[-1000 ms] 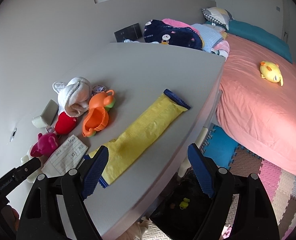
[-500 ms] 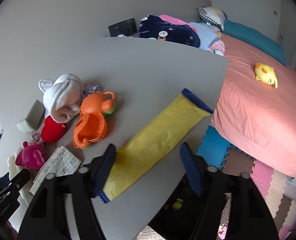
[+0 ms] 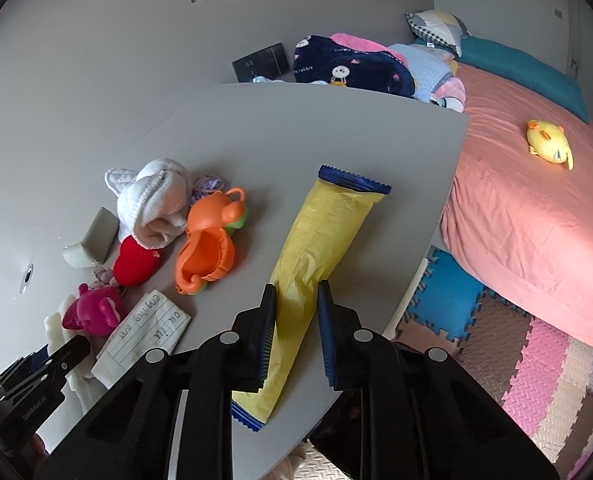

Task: Collect trash
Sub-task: 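Grasp the white foam block with the left gripper while the right gripper grasps the yellow packet, then carry the foam block and yellow packet over the black bin and release both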

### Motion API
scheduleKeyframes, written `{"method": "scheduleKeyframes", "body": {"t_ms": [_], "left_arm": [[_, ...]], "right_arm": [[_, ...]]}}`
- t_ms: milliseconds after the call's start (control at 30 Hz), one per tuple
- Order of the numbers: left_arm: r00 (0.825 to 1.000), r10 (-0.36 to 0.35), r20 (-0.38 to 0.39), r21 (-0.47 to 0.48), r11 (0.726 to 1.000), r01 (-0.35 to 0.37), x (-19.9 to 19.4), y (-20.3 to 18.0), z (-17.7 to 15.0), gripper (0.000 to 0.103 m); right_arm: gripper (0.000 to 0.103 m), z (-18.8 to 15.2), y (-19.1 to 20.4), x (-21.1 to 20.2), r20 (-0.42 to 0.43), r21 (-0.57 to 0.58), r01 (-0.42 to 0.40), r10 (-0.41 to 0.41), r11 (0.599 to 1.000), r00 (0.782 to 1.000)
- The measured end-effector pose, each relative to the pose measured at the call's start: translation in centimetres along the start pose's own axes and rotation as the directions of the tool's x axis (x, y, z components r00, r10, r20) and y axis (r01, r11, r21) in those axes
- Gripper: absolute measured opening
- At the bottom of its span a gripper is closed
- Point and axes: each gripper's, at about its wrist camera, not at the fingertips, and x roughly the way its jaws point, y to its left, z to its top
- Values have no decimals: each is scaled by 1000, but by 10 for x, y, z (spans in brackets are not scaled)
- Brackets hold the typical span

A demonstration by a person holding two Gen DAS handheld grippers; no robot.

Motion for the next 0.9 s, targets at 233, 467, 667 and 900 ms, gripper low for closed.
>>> {"method": "scheduleKeyframes", "body": {"t_ms": [233,467,667,900], "left_arm": [[999,28,47,25,999,-29,-14,-2,-4,31],[996,28,84,37,999,-31,-35,-1,-10,30],[994,0,105,65,998,-7,-51,-12,-17,30],[993,-44,112,116,993,31,-66,-34,-32,30]], "right_arm": [[18,-5,-1,-20,23,10,-34,34,999,999],[18,-14,0,-40,49,10,-45,45,999,998],[18,-24,-6,-57,64,18,-49,48,999,997],[18,-42,-20,-78,87,34,-35,32,999,996]]}}
